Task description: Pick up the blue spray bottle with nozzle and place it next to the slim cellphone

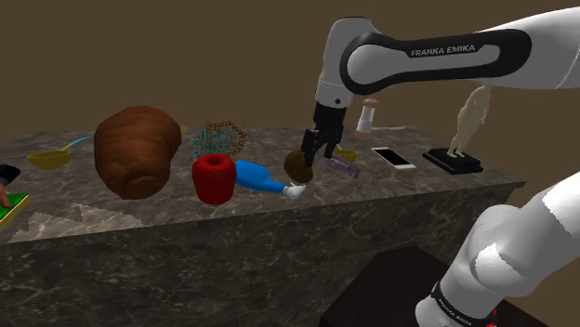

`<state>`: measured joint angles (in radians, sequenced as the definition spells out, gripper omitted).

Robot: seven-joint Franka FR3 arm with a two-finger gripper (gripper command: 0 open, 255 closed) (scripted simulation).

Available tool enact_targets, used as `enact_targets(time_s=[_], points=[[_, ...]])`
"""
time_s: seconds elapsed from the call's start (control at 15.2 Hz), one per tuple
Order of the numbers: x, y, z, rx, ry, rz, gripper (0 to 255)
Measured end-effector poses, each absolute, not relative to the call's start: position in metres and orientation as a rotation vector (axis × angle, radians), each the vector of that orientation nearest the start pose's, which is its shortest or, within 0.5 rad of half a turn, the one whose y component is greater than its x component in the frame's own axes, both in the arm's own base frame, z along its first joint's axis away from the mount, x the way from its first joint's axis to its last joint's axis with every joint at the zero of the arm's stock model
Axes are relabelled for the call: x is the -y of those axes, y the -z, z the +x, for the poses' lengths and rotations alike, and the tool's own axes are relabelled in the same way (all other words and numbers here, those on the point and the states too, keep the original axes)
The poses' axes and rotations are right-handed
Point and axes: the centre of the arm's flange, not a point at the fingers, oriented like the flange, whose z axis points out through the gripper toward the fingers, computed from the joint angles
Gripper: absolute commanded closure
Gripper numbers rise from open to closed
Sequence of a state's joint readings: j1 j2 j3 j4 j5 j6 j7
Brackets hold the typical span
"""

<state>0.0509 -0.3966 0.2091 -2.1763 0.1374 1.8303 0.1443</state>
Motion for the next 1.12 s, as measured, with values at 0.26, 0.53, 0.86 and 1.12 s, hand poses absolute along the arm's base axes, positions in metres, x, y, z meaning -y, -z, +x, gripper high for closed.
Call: enact_targets(time_s=[0.26, 0.53, 0.86, 1.12], points=[[-0.174, -0.532, 0.454, 0.134, 0.050, -3.088, 0], [-0.217, -0.521, 0.488, 0.168, 0.069, -3.091, 0], [-0.245, -0.495, 0.509, 0.184, 0.051, -3.100, 0], [-0.248, -0.477, 0.512, 0.189, 0.056, -3.099, 0]])
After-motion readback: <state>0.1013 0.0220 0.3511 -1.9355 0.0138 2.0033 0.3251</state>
